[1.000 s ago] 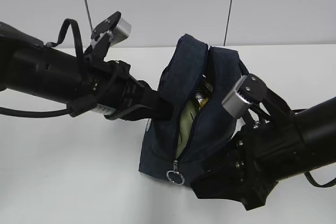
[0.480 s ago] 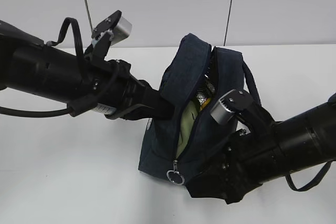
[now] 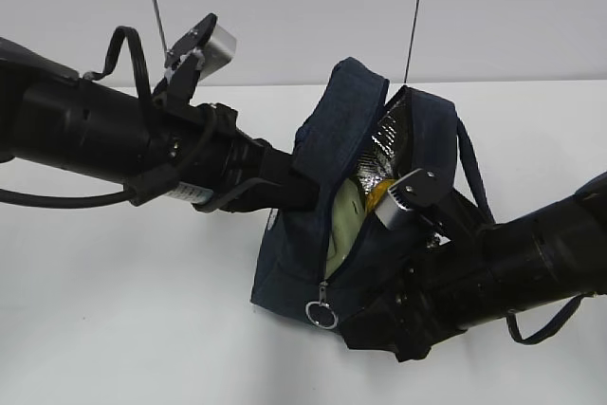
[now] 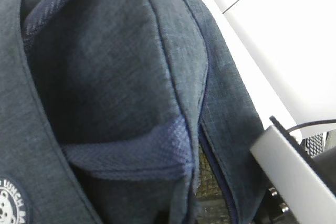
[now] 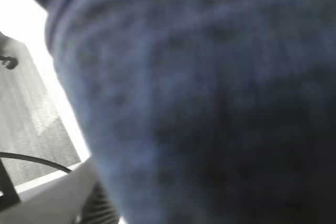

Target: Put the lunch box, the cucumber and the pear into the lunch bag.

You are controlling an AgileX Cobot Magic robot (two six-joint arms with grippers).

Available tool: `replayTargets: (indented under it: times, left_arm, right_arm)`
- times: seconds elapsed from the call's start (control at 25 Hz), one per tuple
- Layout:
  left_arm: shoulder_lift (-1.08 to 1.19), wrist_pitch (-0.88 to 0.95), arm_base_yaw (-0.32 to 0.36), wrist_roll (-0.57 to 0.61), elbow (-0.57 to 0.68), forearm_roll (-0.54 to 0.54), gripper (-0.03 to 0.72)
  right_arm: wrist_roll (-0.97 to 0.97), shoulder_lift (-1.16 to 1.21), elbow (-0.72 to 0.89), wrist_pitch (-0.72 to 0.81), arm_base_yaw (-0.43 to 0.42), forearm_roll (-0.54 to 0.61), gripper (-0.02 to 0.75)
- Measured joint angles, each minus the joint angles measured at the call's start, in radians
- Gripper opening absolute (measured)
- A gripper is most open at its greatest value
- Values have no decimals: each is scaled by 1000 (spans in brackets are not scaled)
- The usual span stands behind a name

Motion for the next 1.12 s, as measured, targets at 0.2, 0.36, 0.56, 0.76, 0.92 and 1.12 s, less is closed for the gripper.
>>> replayTargets:
  times: [0.2,0.36,0.56,0.76,0.92,1.12]
  left_arm:
    - [0,0,0,0,0,-17,-15]
    - [0,-2,0,0,0,-36,-15]
    - [1,-1,0,0,0,-41,-15]
    - [5,2,3,-1,0,-47,-15]
    - [5,4,3,-17,0,-47,-15]
    - [12,5,3,-64,-1,-48,-15]
  right_arm:
    - [-41,8,0,-6,0,52,375]
    - [-111,48,0,14,2,140,375]
    - [-155,80,0,30,8,220,375]
    - [-203,86,0,37,9,269,375]
    - [-208,86,0,37,9,273,375]
    - [-210,89,-16,42,9,273,375]
